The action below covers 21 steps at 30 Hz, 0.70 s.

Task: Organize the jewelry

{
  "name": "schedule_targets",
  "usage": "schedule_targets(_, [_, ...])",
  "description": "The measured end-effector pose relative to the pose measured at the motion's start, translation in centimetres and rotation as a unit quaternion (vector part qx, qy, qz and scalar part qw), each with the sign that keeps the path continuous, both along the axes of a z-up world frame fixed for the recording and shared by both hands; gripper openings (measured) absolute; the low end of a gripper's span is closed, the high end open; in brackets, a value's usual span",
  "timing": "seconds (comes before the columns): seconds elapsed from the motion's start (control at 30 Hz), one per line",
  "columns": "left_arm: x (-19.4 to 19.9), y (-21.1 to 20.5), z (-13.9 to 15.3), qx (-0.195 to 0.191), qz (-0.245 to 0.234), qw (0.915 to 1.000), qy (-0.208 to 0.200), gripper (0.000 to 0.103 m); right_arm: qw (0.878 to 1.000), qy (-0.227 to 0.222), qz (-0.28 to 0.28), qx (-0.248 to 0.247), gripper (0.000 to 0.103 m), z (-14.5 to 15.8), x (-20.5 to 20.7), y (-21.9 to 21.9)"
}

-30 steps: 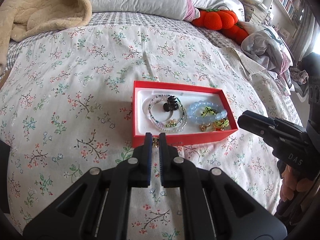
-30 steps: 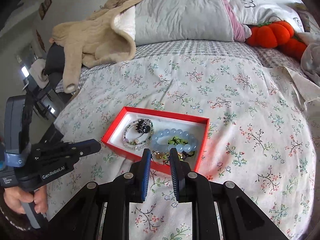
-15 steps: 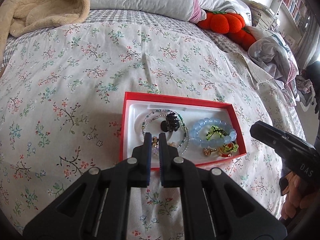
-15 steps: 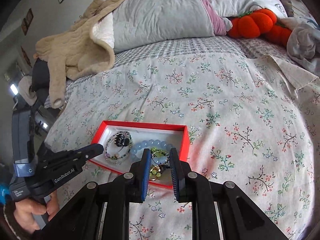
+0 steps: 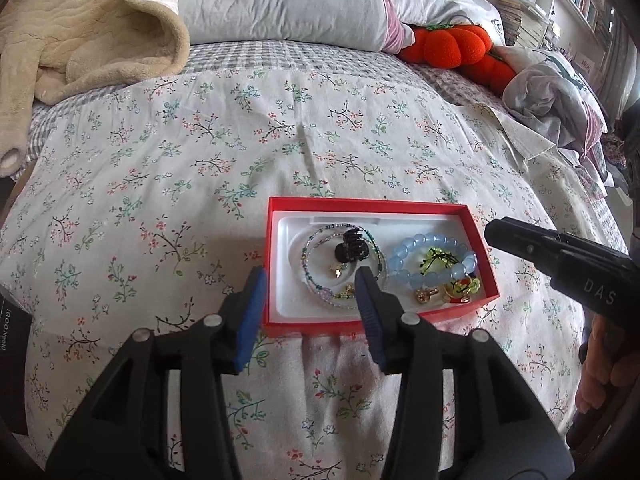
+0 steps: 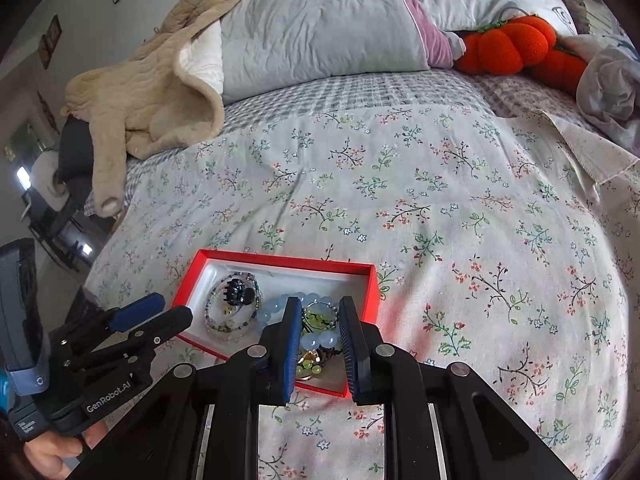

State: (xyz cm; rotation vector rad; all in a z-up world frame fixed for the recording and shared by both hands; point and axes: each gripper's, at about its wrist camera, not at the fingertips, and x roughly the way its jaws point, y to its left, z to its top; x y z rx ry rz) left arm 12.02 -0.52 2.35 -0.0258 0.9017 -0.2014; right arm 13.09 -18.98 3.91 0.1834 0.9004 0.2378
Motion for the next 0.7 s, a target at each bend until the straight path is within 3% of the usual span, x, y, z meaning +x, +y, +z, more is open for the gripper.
schedule_targets(0.33, [0.1, 0.9, -0.2, 0.023, 0.024, 0.9994, 0.009, 0.055, 1.000, 0.004, 0.006, 0.009, 0.020, -0.6, 0.9, 0.7])
schedule_targets(0.4, [0.2, 0.9, -0.2, 0.038, 0.037, 0.9985, 0.010, 0.066, 1.000, 0.006, 0.012, 0.017, 0.021, -0.4, 0.9, 0.9])
schedule_targets(0.47, [0.0, 0.9, -0.1, 0.043, 0.046, 0.9980, 0.006, 0.069, 1.000, 0.004, 0.017, 0.016, 0.023, -0.2, 0.7, 1.0])
schedule_targets(0.5, [-0.1, 0.9, 0.0, 0.042, 0.047, 0.9980, 0.005, 0.070, 1.000, 0.005, 0.018, 0.015, 0.029, -0.1, 0.5, 1.1])
schedule_targets(0.6, [-0.6, 1.0, 0.1, 0.050, 0.053, 0.9974, 0.004, 0.076, 1.000, -0.002, 0.012, 0.015, 0.057, 0.3, -0.5, 0.9])
schedule_targets(0.7, [-1.1, 1.3, 0.2, 0.061, 0.060, 0.9964, 0.002, 0.078, 1.000, -0.005, 0.015, 0.006, 0.058, 0.8, -1.8, 0.7])
